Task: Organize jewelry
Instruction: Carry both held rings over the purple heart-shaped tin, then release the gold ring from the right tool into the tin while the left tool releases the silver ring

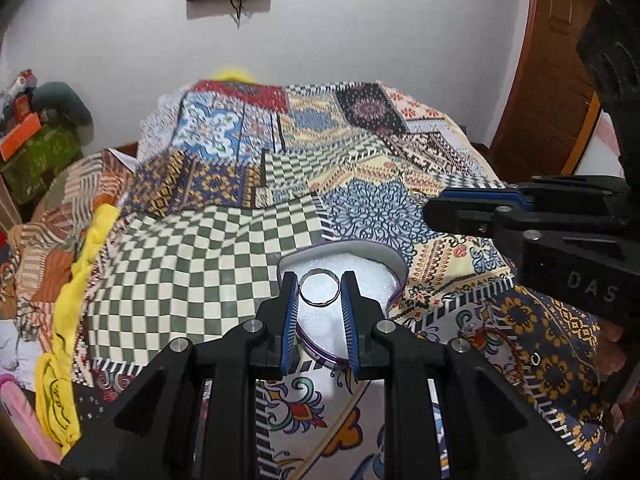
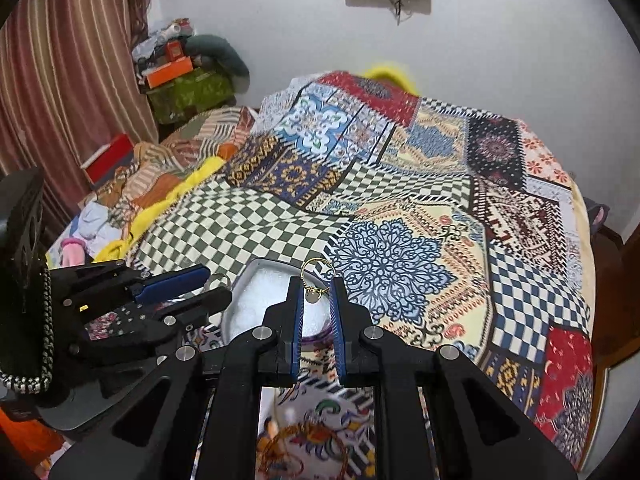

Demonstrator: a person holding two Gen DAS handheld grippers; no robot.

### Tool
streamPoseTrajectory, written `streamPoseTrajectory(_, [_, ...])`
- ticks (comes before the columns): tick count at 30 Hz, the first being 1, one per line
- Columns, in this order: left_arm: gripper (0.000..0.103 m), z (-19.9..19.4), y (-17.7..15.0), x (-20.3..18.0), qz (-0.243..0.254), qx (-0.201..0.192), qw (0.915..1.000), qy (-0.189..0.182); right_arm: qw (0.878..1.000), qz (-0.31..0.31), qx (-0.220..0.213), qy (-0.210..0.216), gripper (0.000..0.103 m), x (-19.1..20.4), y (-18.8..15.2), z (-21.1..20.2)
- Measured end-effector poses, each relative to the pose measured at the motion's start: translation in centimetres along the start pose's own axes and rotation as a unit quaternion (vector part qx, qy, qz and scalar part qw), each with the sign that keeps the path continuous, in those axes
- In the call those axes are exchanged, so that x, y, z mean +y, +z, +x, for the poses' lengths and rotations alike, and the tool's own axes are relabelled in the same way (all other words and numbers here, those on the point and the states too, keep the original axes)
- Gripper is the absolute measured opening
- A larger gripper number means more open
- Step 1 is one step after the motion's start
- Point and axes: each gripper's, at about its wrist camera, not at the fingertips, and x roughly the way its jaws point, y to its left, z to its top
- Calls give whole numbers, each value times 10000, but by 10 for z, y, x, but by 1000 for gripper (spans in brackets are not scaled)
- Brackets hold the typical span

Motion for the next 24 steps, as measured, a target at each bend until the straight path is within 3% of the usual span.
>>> streamPoseTrajectory(8, [20,29,-1,7,20,453,9986,-289,9978,-82,597,281,11,-5,1,35])
streamPoseTrajectory(24, [20,33,-2,6,158,502,9983,-239,9926,-15,1139,419,12,-8,1,64])
